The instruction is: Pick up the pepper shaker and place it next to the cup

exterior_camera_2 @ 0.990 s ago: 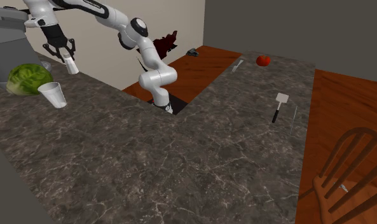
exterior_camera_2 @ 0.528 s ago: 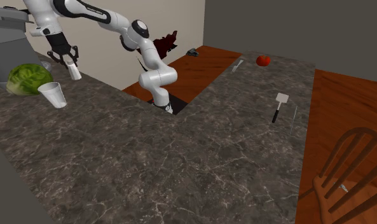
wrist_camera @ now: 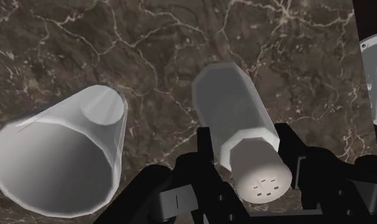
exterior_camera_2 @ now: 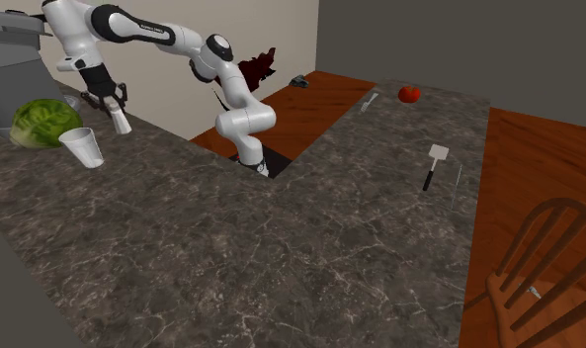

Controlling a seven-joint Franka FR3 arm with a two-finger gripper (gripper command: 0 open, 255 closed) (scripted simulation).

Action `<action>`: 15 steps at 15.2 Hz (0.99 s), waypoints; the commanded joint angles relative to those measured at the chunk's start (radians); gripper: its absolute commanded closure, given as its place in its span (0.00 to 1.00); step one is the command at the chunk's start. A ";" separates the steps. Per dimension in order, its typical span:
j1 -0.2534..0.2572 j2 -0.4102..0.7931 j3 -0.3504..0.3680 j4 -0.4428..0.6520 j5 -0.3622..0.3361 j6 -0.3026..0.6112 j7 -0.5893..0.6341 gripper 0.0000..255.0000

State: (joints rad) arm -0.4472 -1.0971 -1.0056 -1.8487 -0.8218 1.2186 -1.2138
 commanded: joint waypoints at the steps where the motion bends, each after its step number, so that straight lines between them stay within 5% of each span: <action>1: -0.007 -0.015 -0.011 -0.028 -0.012 0.018 0.004 1.00; 15: -0.049 -0.093 -0.076 -0.178 -0.081 0.113 0.026 1.00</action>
State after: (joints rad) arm -0.4943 -1.1875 -1.0812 -2.0216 -0.9012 1.3296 -1.1892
